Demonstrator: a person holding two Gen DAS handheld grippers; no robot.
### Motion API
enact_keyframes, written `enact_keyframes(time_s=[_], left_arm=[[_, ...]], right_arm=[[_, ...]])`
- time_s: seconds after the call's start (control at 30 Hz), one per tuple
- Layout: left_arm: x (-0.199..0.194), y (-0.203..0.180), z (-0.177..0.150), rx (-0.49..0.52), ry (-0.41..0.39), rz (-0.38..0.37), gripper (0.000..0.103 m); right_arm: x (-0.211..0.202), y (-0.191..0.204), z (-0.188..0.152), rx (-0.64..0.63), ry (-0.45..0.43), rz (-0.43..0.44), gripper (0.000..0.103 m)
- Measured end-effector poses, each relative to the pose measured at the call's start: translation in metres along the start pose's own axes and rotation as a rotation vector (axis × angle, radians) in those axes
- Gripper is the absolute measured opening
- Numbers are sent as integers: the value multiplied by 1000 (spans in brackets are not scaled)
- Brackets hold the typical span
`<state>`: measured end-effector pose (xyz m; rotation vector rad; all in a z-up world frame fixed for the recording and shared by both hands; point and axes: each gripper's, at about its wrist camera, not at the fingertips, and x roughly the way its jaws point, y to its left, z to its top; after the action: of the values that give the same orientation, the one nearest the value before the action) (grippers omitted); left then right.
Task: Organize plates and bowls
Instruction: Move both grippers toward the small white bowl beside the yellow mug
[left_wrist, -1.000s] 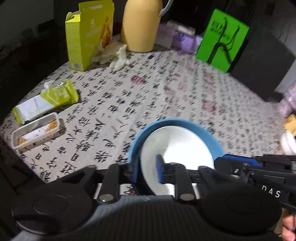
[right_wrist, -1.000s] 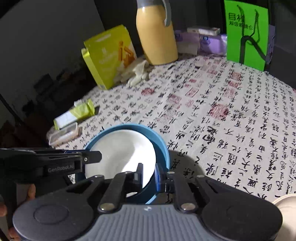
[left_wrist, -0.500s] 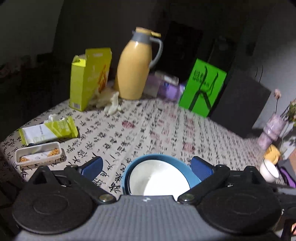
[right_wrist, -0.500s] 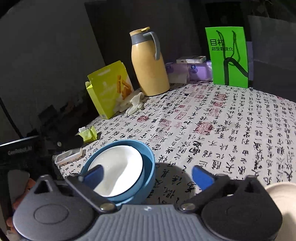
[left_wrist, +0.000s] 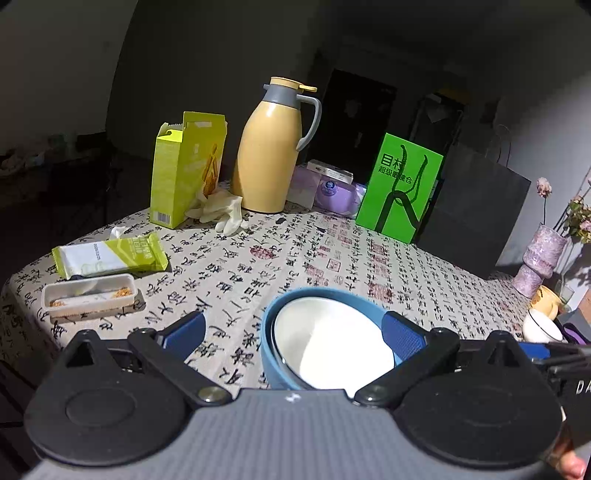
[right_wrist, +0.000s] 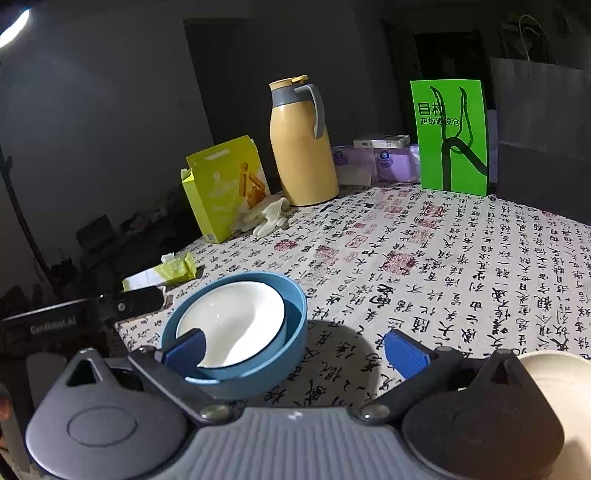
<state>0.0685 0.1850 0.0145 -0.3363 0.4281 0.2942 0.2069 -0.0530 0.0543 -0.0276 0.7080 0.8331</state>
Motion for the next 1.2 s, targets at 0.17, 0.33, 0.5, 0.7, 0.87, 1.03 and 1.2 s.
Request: enact_keyframes(time_s=[0.17,0.33,0.5,0.7,0.87,1.03,1.2], left_arm=[[-5,-3,-13,23,13,-11,103],[-7,-9,-18,37,16,-22,103],[-12,-14,-20,54,5,-31,103],[-19,-21,-20,68,-10,-47,103],[-21,-30,-20,83,-13,-64,103],[-20,-45,-18,101,-13,-86,103],[-13,-63,-20,114,0,-120,103]], right_arm=[[-8,0,-8,-9,-7,-14,103],[-17,0,-13,-14,-16,-21,103],[-22,0,-16,-16,-15,-27,103],[-31,0,-18,-24,-17,-29,103],[-42,-5,-19,-16,-26,-43,103],[-54,-19,-21,7,-37,-66,103],[-65,-41,-23,42,-39,-97,103]])
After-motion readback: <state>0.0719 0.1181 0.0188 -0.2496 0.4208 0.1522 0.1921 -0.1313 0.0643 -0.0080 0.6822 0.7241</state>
